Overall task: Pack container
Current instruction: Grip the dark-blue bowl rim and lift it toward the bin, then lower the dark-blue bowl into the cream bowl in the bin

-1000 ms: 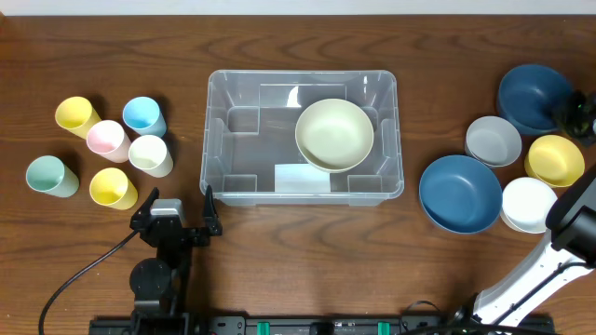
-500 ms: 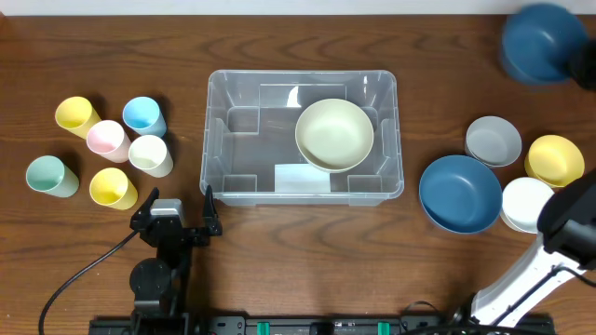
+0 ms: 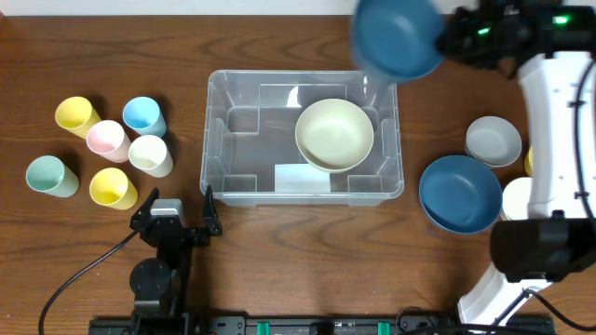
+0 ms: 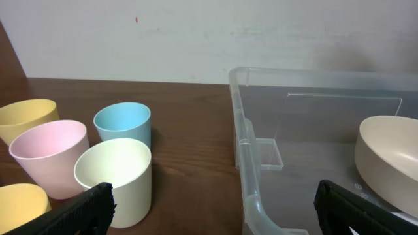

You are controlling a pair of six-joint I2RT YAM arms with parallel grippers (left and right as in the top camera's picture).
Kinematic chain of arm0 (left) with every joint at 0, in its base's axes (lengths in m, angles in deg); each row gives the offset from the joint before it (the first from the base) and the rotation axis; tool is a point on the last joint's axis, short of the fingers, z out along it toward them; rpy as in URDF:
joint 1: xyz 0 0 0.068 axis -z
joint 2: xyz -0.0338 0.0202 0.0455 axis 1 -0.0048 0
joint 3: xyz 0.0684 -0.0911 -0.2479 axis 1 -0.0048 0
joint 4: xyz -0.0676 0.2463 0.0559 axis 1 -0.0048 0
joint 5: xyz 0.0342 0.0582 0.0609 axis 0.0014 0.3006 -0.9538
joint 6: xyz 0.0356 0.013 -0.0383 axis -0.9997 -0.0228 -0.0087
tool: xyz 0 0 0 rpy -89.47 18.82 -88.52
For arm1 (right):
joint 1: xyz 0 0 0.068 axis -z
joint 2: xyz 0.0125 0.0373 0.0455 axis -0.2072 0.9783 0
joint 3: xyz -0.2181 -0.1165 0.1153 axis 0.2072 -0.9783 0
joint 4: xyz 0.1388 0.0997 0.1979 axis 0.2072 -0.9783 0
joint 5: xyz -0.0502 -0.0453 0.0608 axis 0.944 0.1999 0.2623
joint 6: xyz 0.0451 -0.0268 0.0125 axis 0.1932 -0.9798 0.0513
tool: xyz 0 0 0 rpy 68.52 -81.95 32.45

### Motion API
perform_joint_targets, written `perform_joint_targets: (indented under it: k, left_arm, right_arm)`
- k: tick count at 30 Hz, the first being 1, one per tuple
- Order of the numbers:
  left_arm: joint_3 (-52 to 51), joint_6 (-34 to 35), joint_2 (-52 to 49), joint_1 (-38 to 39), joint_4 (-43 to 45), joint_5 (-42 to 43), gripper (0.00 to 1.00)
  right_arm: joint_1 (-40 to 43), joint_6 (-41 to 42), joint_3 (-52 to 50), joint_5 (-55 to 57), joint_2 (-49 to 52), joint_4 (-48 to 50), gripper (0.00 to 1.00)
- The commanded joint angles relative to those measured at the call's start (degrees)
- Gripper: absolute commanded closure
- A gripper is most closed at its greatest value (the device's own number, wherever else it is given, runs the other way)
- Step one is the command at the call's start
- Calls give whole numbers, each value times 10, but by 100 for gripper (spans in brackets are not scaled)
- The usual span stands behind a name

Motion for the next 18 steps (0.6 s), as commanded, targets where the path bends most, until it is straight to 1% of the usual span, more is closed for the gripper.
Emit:
perform_joint_targets:
  k: [1,5,10,18]
  left_arm:
    - [-10,-8,3,2,-20,-6,2]
    - [-10,-8,3,2,-20,-6,2]
    - [-10,-8,3,2,-20,-6,2]
    - [-10,-8,3,2,-20,-6,2]
  right_arm:
    - [-42,-7,-9,45,-5,-12,98]
    - [-87,-7,-37,95,-5,-13,99]
    - [-122,-7,-85,138,-5,-6,99]
    - [-134,-7,-197,154,-5,37,98]
